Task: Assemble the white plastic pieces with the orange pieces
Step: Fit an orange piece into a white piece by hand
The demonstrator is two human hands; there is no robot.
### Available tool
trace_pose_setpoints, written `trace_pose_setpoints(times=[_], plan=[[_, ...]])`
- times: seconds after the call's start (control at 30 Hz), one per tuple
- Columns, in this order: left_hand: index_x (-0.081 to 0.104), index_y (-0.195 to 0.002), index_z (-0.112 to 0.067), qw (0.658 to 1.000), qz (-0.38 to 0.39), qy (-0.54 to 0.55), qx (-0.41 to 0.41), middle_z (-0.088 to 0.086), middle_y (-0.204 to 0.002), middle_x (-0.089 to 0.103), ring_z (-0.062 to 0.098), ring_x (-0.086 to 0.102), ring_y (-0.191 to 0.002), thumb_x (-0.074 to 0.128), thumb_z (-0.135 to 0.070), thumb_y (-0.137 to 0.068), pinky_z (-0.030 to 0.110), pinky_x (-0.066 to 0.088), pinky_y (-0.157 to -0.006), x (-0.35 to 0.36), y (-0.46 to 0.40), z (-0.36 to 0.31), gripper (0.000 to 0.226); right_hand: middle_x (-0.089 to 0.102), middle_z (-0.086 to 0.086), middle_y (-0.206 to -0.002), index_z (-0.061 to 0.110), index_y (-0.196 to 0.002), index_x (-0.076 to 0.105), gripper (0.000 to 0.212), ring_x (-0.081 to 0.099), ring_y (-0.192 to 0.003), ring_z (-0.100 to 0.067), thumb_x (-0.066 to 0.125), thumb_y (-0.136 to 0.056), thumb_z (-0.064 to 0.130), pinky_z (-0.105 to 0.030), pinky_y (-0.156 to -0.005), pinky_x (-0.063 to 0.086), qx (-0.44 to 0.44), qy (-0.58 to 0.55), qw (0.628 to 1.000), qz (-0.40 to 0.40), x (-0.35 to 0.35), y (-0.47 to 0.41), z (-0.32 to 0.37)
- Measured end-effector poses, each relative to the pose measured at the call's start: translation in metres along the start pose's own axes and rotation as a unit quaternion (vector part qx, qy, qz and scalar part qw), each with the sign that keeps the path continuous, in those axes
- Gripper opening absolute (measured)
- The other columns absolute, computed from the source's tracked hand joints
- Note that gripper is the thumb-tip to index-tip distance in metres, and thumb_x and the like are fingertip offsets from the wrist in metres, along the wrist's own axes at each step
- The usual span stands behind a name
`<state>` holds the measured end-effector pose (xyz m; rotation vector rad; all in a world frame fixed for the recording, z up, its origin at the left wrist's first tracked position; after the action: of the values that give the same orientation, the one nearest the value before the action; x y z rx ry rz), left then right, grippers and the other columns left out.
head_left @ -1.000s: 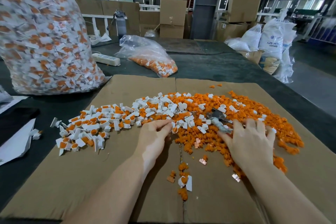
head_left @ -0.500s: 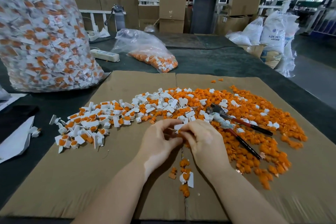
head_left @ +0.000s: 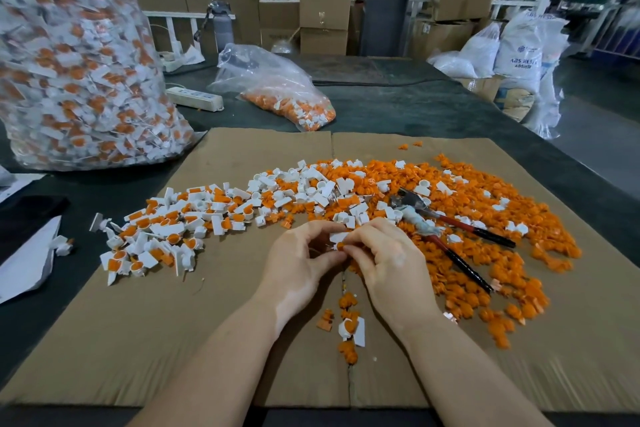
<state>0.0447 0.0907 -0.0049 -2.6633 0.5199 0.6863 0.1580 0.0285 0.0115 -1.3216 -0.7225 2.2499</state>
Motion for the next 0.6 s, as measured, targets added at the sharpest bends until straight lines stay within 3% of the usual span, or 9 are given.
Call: trace_pose_setpoints(times=[0.2,0.37,0.47,0.6], plan=[[0.064,-0.112,-0.026,1.0,0.004,0.002,0.005,-0.011,-0.098,0.065,0.004,0.059,-0.091,0.07,-0.019,-0.083,0.016,0.046,-0.081,0.001,0.0,-0.001,0.031,0.06,-0.003,-0.078,0.007,-0.078,0.064,0.006,0.057,-0.076,-0.019,0.069,-0.081,0.005,-0.032,-0.063,0.052,0.001,0.02,1.0,-0.009,0.001,0.0,0.001],[0.063,-0.109,-0.028,0.999,-0.045,-0.012,-0.013,-0.014,-0.096,0.062,0.001,0.056,-0.087,0.066,-0.021,-0.086,0.008,0.042,-0.071,-0.003,0.0,0.003,0.024,0.062,-0.003,-0.077,0.007,-0.08,0.067,0.003,0.057,-0.076,-0.017,0.069,-0.082,0.008,-0.026,-0.068,0.048,0.009,0.031,0.999,-0.044,-0.003,0.0,-0.001],[0.065,-0.108,-0.027,0.988,-0.11,-0.09,-0.056,-0.01,-0.097,0.054,0.01,0.051,-0.098,0.063,-0.022,-0.088,0.018,0.039,-0.08,-0.019,-0.001,0.014,0.02,0.062,-0.004,-0.075,0.006,-0.079,0.068,0.003,0.058,-0.074,-0.018,0.07,-0.081,0.006,-0.025,-0.069,0.047,0.041,0.032,0.995,-0.087,-0.008,0.0,-0.007],[0.069,-0.109,-0.023,0.957,-0.163,-0.226,-0.08,-0.006,-0.097,0.042,0.021,0.041,-0.109,0.064,-0.023,-0.087,0.034,0.035,-0.095,-0.05,-0.003,0.029,0.022,0.06,-0.006,-0.073,0.005,-0.077,0.067,0.005,0.057,-0.071,-0.022,0.07,-0.081,0.004,-0.037,-0.065,0.051,0.065,0.046,0.992,-0.101,-0.009,0.001,-0.012]])
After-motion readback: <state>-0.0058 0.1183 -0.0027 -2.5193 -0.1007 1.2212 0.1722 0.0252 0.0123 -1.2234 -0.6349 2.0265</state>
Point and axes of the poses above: each hand's wrist, its own y-axis away from the middle knuckle, its own x-axis out of the palm, z = x × y, the point moved 5 cm from there along -y, towards the middle knuckle
